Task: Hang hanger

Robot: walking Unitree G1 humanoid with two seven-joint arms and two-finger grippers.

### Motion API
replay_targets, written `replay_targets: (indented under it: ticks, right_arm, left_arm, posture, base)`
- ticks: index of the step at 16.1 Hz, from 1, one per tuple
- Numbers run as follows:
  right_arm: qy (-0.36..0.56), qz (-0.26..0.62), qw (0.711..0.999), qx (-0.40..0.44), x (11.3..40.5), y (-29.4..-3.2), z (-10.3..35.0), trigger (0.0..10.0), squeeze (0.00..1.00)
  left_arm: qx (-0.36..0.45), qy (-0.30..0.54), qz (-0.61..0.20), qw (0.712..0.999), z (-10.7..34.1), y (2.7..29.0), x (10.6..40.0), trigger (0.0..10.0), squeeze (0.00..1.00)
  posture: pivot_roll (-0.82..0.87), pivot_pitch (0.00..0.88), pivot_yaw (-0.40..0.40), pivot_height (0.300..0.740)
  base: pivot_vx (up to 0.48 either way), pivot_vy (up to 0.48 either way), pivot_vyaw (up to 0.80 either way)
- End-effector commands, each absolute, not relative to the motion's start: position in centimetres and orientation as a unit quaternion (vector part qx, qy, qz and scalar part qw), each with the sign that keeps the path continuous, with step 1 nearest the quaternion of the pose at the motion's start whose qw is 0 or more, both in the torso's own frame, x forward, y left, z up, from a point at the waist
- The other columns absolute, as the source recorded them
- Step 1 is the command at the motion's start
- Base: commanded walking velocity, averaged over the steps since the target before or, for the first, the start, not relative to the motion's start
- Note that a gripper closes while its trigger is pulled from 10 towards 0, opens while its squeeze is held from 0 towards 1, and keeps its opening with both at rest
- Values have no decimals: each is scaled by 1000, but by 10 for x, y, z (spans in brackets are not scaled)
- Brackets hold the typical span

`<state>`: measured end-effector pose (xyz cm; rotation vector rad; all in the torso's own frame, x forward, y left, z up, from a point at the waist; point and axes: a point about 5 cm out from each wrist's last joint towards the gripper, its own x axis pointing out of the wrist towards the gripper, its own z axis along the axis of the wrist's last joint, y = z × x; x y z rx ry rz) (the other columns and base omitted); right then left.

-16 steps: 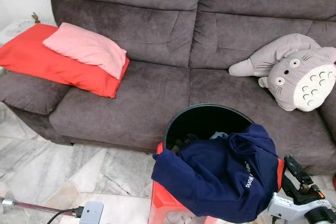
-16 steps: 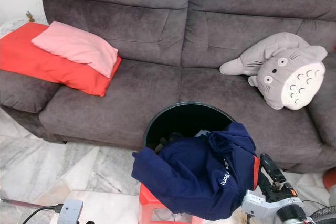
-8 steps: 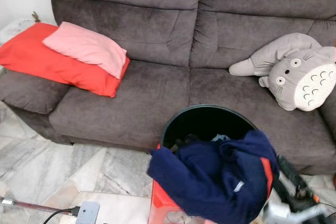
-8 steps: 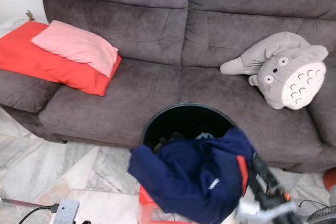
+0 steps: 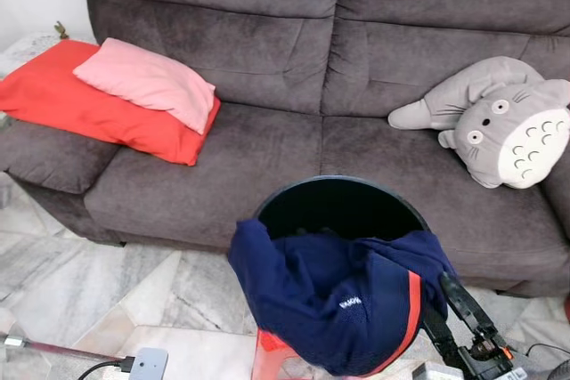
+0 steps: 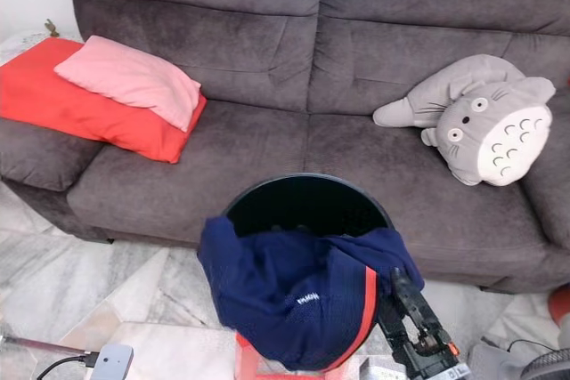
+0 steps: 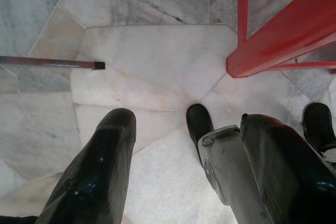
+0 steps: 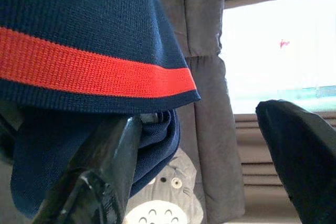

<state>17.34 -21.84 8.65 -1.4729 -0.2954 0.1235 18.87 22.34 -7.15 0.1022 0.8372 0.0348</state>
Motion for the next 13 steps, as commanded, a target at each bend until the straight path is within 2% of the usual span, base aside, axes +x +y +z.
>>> replay_targets:
  ticks: [1, 6, 11, 13]
  right_arm:
    - [-131, 38, 745, -653, 168, -215, 92, 10000, 0]
    - [-69, 62, 780, -619, 147, -204, 75, 10000, 0]
    - [-73, 92, 811, -573, 137, -192, 80, 10000, 0]
    - [-59, 85, 839, -534, 127, -190, 84, 10000, 0]
  left_arm:
    - [46, 420, 18, 906, -76, 225, 180, 10000, 0]
    - [47, 428, 15, 902, -78, 223, 177, 10000, 0]
    - [46, 426, 17, 903, -77, 223, 179, 10000, 0]
    - [45, 425, 15, 904, -77, 222, 180, 10000, 0]
  posture:
    - [-185, 143, -12, 740]
    - [-191, 154, -10, 740]
    - [-188, 155, -16, 740]
    - [-201, 158, -16, 740]
  base:
    - [0, 0, 0]
    - [0, 0, 0]
    - [0, 0, 0]
    - [0, 0, 0]
